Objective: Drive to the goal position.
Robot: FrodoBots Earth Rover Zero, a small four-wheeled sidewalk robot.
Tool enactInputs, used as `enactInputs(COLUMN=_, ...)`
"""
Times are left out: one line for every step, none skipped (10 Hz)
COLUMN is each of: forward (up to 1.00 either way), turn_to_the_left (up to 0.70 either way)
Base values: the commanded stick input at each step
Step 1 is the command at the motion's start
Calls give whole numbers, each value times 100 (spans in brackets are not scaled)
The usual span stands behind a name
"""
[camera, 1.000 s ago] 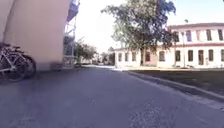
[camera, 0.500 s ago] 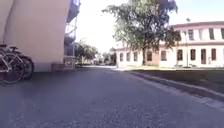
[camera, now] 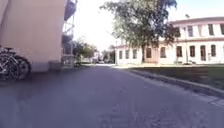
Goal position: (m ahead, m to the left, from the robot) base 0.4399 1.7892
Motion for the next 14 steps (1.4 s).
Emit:
enactInputs(forward=70, turn_to_the_left=0)
enactInputs(forward=70, turn_to_the_left=0)
enactInputs(forward=70, turn_to_the_left=0)
enactInputs(forward=70, turn_to_the_left=0)
enactInputs(forward=70, turn_to_the_left=0)
enactInputs(forward=70, turn_to_the_left=0)
enactInputs(forward=70, turn_to_the_left=0)
enactInputs(forward=70, turn_to_the_left=0)
enactInputs(forward=70, turn_to_the_left=0)
enactInputs(forward=70, turn_to_the_left=0)
enactInputs(forward=70, turn_to_the_left=0)
enactInputs(forward=70, turn_to_the_left=0)
enactInputs(forward=70, turn_to_the_left=0)
enactInputs(forward=70, turn_to_the_left=0)
